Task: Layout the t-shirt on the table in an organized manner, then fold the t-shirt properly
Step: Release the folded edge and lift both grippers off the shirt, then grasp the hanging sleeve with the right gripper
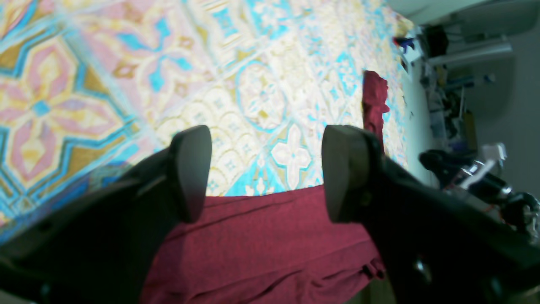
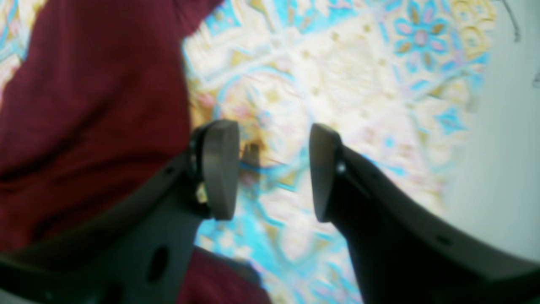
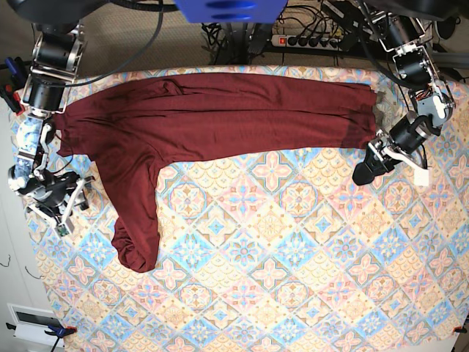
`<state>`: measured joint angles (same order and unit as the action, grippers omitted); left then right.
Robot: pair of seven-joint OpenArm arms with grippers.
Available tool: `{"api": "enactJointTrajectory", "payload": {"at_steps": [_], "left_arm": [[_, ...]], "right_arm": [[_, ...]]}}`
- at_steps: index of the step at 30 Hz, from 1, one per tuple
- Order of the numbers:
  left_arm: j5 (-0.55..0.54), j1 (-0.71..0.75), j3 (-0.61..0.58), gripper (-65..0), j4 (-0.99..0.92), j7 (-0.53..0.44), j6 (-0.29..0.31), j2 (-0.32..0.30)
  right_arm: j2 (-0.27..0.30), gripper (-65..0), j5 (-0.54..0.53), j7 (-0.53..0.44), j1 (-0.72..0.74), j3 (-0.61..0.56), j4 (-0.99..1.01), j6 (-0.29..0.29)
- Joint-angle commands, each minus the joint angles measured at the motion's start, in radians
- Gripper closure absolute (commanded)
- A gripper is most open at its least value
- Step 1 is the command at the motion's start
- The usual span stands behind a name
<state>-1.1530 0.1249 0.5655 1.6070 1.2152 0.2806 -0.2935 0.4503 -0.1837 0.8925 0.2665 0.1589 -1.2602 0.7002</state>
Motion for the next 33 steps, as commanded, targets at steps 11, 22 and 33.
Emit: {"api": "enactJointTrajectory", "payload": {"at_steps": [11,22,33], "left_arm": [[-0.025,-0.017,0.004,-40.6,0.088,-0.01,0.006,0.001],[-0.025,-0.011,0.004,-40.6,0.088,-0.01,0.006,0.0],[-0.023,-0.009,0.006,-40.6,0.086,-0.01,0.006,-0.002]], "right_arm": [[-0.011,-26.4,-0.003,-0.023,0.127,-0.117,0.053,-0.002],[-0.011,-37.8,-0.003,-0.065,0.259,-0.223,0.225,-0.002],[-0.012,-43.6,-0.003,-0.132,0.27,-0.266,0.268,-0.002]]}}
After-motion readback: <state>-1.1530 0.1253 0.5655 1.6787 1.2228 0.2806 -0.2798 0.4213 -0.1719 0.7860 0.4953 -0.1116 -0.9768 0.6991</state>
